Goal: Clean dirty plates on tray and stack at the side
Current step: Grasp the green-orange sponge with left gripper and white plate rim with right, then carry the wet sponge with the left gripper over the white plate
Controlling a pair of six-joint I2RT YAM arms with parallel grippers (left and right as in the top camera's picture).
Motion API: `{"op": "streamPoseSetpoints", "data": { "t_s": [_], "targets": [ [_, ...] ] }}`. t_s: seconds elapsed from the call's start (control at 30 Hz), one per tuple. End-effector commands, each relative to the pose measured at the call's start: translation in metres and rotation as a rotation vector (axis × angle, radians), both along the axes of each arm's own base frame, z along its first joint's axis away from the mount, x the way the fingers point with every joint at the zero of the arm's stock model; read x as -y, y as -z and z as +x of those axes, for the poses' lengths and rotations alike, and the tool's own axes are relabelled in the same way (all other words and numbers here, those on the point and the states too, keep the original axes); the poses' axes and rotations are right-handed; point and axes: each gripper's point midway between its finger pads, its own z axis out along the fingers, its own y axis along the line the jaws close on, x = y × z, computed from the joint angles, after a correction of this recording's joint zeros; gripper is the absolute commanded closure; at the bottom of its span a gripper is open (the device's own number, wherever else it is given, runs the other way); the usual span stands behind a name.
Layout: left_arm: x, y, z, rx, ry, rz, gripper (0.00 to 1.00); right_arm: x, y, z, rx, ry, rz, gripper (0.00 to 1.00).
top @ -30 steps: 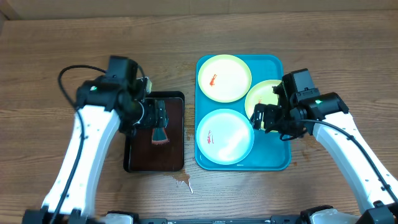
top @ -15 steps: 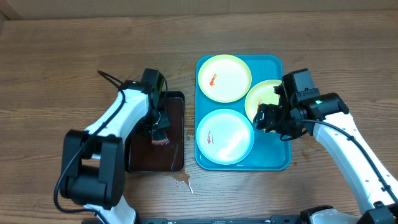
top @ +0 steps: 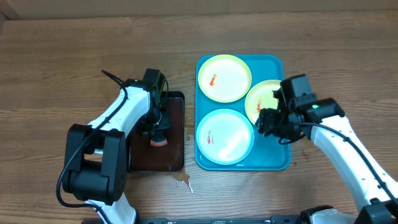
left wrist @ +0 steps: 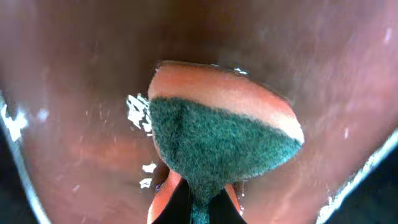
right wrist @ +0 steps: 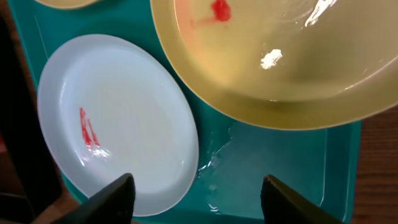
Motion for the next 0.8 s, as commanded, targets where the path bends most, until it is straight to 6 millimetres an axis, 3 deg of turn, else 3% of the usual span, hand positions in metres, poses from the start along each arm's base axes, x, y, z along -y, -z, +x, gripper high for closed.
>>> {"op": "streamPoseSetpoints", "data": {
  "t_s": [0.0,0.23,0.37,0.47,0.6,0.77],
  "targets": [
    [0.005,-0.044,0.018,0.117,0.041,-0.033,0.96,0.003,0.014,-0.007,-0.003,0.003,-0.006,0.39],
    [0.006,-0.118,0.021,0.297,0.061,-0.069,0.96,-0.001,0.038,-0.013,0.011,-0.013,0.009,0.54],
    [0.005,-0.147,0.016,0.377,0.062,-0.083,0.96,-0.020,0.046,-0.012,0.030,-0.077,0.020,0.57],
    [0.004,-0.157,0.008,0.395,0.063,-0.086,0.96,-0.030,0.061,-0.009,0.035,-0.123,-0.037,0.57],
    [0.001,-0.156,-0.004,0.353,0.067,-0.078,0.96,-0.017,0.085,-0.001,0.017,-0.076,-0.142,0.59],
    [0.007,-0.156,-0.006,0.346,0.077,-0.109,0.96,-0.018,0.092,0.003,0.020,-0.074,-0.145,0.82]
  ]
}}
